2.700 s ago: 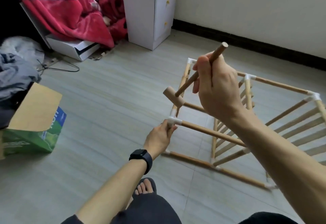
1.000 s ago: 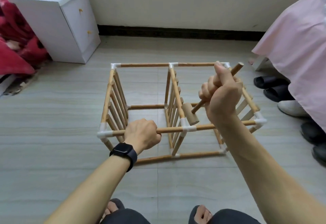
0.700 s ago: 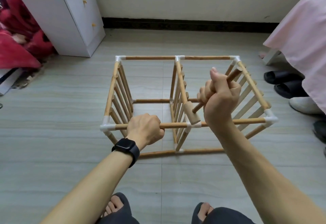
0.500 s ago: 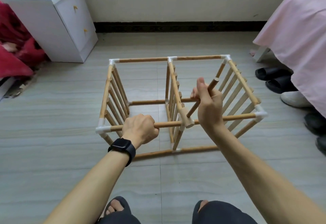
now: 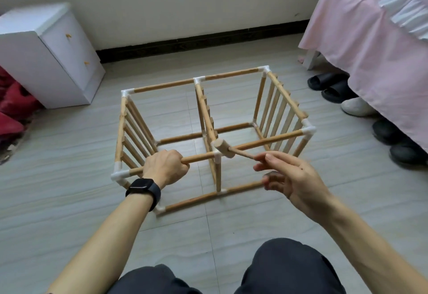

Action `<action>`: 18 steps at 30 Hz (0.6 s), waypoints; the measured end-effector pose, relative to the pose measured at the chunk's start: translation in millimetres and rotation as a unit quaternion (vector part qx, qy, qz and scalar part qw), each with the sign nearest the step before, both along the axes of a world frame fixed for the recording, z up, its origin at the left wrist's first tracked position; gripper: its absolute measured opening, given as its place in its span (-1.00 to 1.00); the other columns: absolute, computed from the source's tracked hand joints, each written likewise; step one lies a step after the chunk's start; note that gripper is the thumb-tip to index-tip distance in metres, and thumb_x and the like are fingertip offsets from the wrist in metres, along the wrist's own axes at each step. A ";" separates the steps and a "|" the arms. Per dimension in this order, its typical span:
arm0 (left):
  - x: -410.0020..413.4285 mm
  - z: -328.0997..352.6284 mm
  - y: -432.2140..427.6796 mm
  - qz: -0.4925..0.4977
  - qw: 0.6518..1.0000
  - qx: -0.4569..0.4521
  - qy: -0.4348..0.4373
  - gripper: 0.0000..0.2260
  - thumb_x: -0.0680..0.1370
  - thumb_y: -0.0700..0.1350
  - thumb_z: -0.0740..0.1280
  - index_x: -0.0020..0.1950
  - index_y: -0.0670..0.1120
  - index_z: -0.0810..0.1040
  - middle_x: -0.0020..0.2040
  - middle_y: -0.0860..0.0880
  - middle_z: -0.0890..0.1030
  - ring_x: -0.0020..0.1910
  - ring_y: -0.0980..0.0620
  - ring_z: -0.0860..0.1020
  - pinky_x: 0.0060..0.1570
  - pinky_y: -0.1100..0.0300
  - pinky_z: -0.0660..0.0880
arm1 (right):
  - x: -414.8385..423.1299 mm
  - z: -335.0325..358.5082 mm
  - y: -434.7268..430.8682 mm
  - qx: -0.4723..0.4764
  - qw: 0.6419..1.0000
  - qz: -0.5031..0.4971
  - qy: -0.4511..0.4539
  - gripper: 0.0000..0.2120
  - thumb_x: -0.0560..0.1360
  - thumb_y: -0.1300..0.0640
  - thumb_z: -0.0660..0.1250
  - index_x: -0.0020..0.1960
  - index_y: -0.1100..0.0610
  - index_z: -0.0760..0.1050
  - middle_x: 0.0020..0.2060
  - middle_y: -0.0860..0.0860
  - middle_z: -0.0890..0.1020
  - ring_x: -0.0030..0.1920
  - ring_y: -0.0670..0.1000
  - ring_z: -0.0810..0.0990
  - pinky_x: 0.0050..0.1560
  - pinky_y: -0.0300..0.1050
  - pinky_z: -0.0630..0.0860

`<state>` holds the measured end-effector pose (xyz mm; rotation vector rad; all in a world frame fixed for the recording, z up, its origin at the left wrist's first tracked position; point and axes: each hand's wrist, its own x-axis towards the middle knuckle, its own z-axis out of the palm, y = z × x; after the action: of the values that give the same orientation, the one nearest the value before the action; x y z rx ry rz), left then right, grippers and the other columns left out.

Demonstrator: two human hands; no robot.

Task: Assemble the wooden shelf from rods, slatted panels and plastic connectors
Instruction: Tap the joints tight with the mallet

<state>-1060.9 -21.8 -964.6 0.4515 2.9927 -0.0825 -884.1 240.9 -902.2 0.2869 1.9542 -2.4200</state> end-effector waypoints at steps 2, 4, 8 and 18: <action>-0.5 0.9 -0.5 0.003 1.000 0.004 -0.010 -0.72 0.58 0.09 0.23 -0.27 0.03 0.53 -0.37 0.07 0.56 -0.39 0.05 0.53 -0.39 0.18 0.43 | -1.1 1.5 -6.1 0.003 1.000 -0.007 -0.007 -0.68 0.55 -0.11 0.35 0.08 0.09 0.72 -0.03 0.16 0.70 -0.23 0.04 0.64 -0.18 -0.17 0.59; 0.2 1.5 -0.6 0.006 1.000 0.008 -0.019 -0.73 0.59 0.10 0.23 -0.25 0.04 0.53 -0.36 0.07 0.56 -0.38 0.05 0.54 -0.36 0.18 0.47 | -1.8 2.3 -10.1 0.025 0.999 -0.030 0.001 -0.64 0.55 -0.13 0.28 0.13 0.06 0.70 -0.01 0.16 0.72 -0.25 0.03 0.64 -0.19 -0.15 0.59; 2.3 2.4 -0.8 0.011 1.000 0.009 -0.017 -0.72 0.59 0.12 0.22 -0.25 0.04 0.52 -0.35 0.06 0.56 -0.36 0.04 0.55 -0.31 0.15 0.51 | -2.3 -3.0 -14.8 0.052 0.996 -0.036 0.056 -0.52 0.59 -0.19 0.22 0.39 0.05 0.51 0.09 0.10 0.72 -0.25 0.05 0.67 -0.16 -0.10 0.64; 1.4 -3.4 -7.0 0.003 1.000 0.013 0.002 -0.71 0.57 0.10 0.21 -0.30 0.04 0.50 -0.37 0.08 0.54 -0.40 0.06 0.50 -0.40 0.18 0.34 | 8.7 -56.4 -5.8 0.333 0.927 -0.154 0.078 -0.82 0.57 -0.19 0.31 -0.04 -0.18 0.67 -0.46 0.00 0.54 -0.50 -0.08 0.42 -0.52 -0.20 0.28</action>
<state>-1059.6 -28.8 -968.0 0.4458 3.0024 -0.0443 -875.4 235.1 -958.6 0.4464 2.9585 -1.8617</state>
